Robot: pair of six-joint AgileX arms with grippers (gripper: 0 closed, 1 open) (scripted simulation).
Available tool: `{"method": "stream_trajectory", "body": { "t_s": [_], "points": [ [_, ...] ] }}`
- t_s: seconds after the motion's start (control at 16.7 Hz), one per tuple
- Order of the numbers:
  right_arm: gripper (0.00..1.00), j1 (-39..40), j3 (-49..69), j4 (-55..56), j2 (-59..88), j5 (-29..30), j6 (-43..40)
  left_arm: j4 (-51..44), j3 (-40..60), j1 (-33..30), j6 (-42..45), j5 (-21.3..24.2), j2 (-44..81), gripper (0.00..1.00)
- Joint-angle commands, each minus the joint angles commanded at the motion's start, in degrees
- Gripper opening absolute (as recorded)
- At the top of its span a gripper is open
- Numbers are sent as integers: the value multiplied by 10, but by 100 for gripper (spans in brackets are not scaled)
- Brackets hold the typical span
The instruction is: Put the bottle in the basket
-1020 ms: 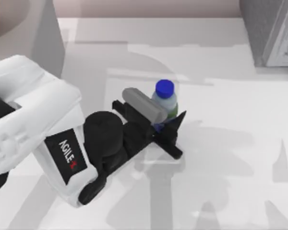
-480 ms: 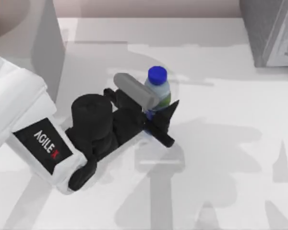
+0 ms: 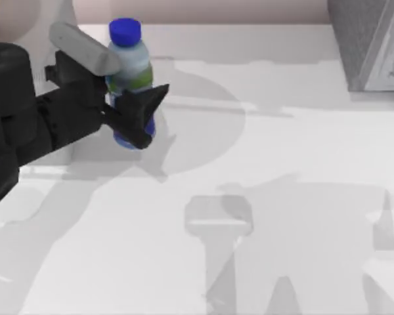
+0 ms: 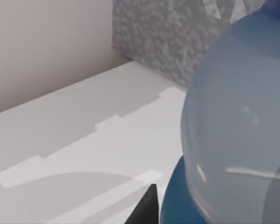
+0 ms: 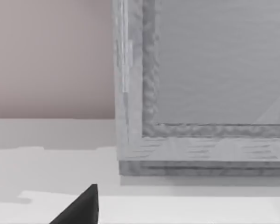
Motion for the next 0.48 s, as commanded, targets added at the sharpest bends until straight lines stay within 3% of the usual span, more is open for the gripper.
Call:
{"method": "stream_trajectory", "body": {
  "t_s": [0.24, 0.48],
  "points": [
    [100, 0, 0, 0, 0, 0, 0, -219, -25, 82, 14, 79, -291, 0],
    [100, 0, 0, 0, 0, 0, 0, -362, -69, 150, 24, 147, -516, 0]
  ]
}}
